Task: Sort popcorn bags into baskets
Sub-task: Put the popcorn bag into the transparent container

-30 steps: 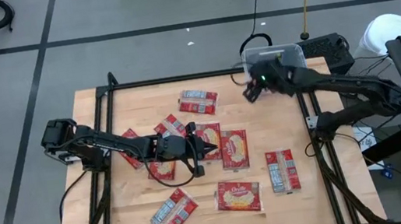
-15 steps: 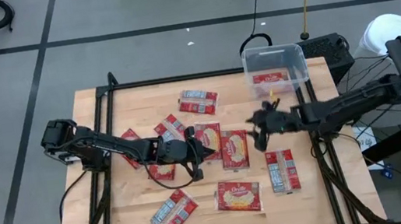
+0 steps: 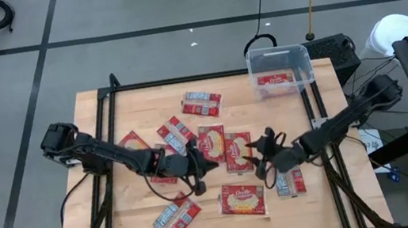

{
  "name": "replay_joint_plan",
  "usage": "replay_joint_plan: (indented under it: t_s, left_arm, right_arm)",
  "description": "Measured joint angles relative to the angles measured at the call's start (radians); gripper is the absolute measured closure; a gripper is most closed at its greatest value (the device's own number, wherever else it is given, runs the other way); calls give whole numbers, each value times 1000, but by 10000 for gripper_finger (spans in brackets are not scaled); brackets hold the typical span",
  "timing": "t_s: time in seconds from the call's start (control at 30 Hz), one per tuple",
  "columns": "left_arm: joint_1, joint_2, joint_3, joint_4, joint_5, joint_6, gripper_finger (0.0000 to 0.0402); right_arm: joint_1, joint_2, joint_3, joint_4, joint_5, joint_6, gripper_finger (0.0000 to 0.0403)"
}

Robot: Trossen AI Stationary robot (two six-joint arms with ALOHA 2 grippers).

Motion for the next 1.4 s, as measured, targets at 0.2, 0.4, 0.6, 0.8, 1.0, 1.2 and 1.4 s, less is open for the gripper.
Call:
replay_joint_plan:
  t_s: [0.2, 0.4, 0.6, 0.8, 1.0, 1.2, 1.4]
  left_arm:
    - [-17, 53, 0, -4, -8, -5, 376]
    - [-40, 133, 0, 48, -9, -26, 376]
    - [-60, 223, 0, 160, -35, -32, 376]
    - [-61, 276, 0, 160, -39, -35, 376]
    - [-14, 321, 0, 129, -67, -29, 376]
    - [56, 332, 0, -45, -93, -97, 376]
    - [98, 327, 4, -207, -140, -209, 376]
  right_arm:
    - [16, 132, 0, 14, -58, -26, 197]
    - [15, 153, 0, 7, -84, -68, 197]
    - [16, 138, 0, -6, -128, -63, 197]
    - [23, 156, -4, -32, -202, 4, 197]
    - [36, 215, -5, 19, -214, 72, 197]
    - [50, 311, -4, 176, -216, 78, 197]
    - [49, 380, -3, 328, -260, 49, 197]
